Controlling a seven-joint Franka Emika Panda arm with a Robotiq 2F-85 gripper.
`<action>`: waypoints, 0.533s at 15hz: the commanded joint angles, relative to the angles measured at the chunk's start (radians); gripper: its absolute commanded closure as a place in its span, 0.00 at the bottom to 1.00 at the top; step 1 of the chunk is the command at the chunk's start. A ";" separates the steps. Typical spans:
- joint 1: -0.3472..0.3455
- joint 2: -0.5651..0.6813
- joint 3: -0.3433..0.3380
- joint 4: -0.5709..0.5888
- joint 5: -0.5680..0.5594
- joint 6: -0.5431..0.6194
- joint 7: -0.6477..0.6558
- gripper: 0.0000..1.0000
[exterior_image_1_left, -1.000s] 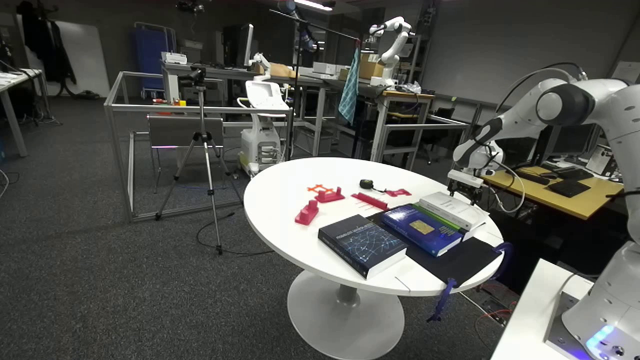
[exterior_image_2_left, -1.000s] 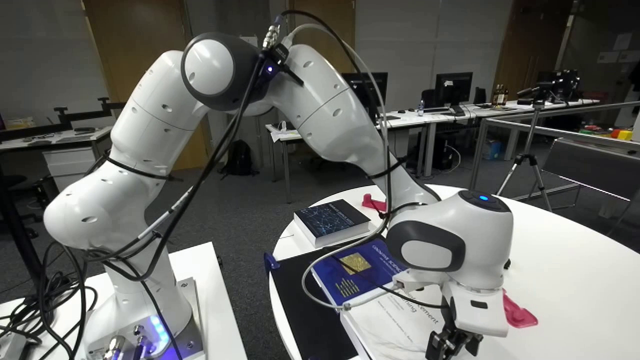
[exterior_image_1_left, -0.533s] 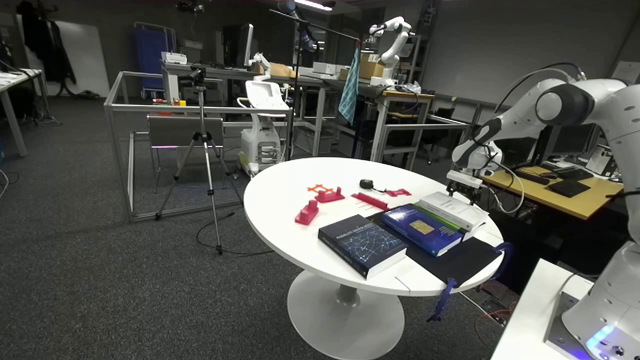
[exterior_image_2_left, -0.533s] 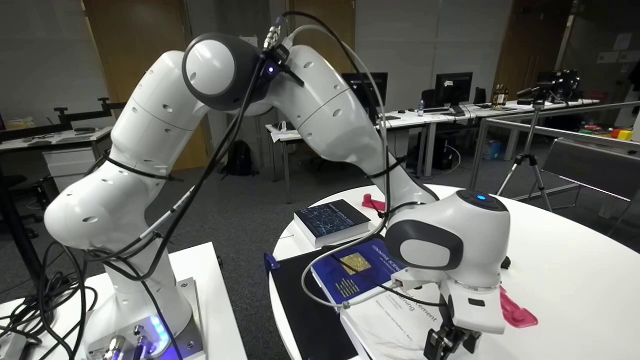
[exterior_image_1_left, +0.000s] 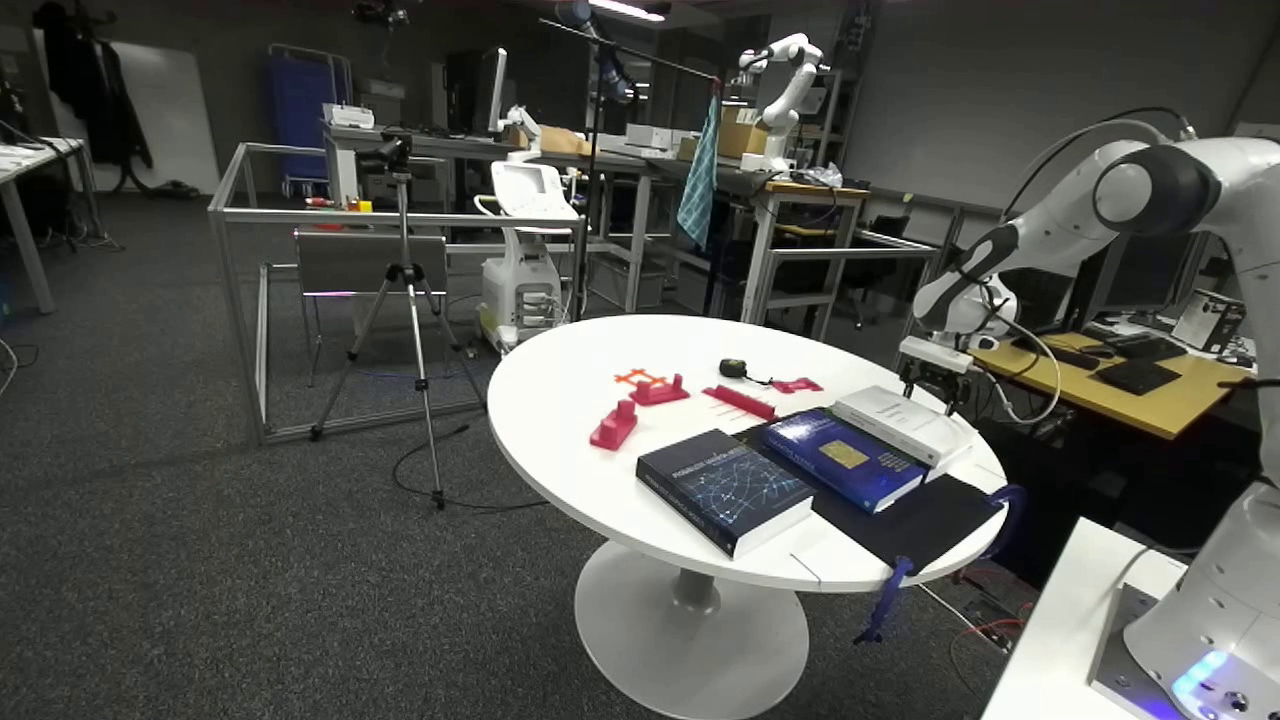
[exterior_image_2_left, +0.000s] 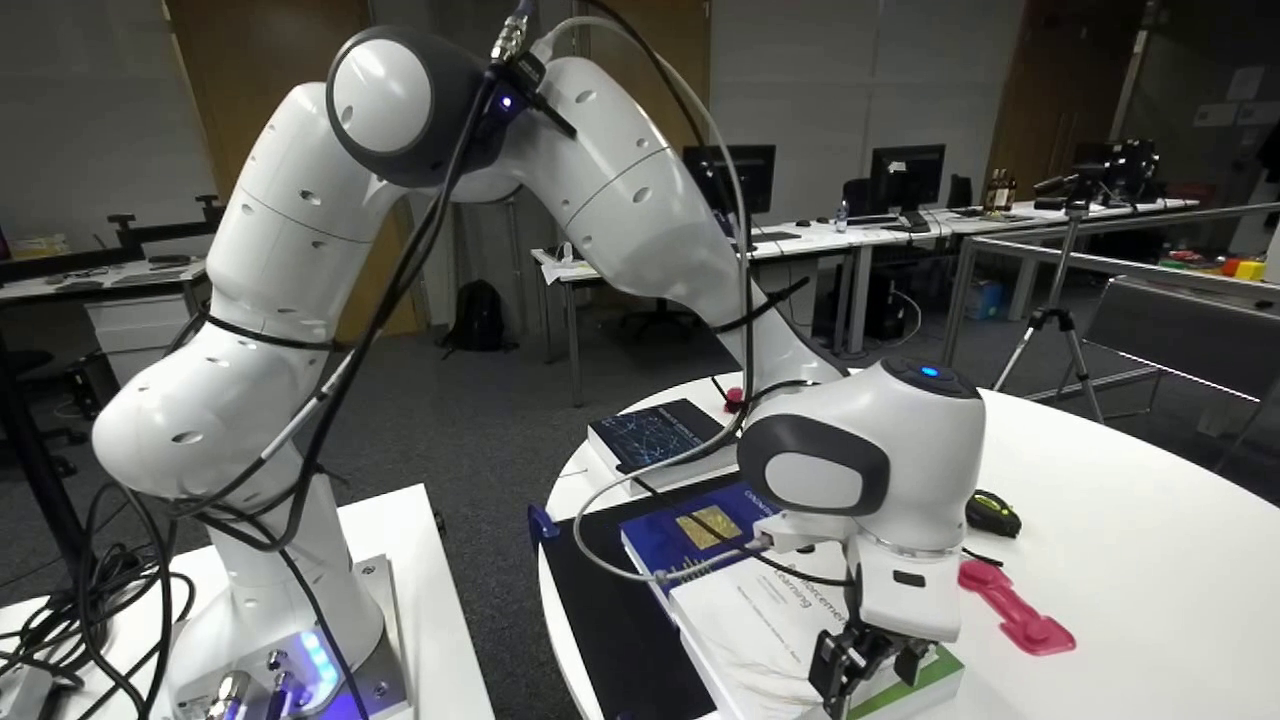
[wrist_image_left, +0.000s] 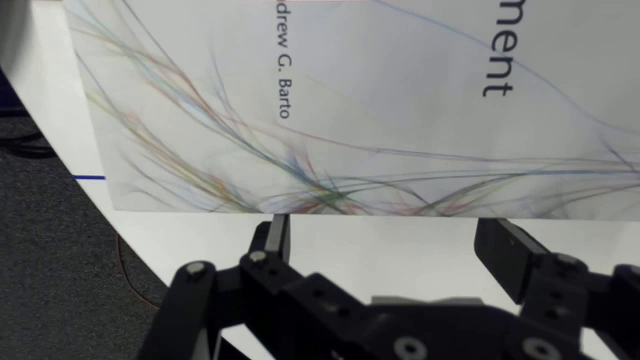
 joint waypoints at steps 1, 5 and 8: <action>0.033 -0.100 -0.024 -0.110 0.002 -0.017 0.085 0.00; 0.032 -0.132 -0.021 -0.145 -0.005 -0.022 0.127 0.00; 0.031 -0.145 -0.017 -0.158 -0.006 -0.025 0.142 0.00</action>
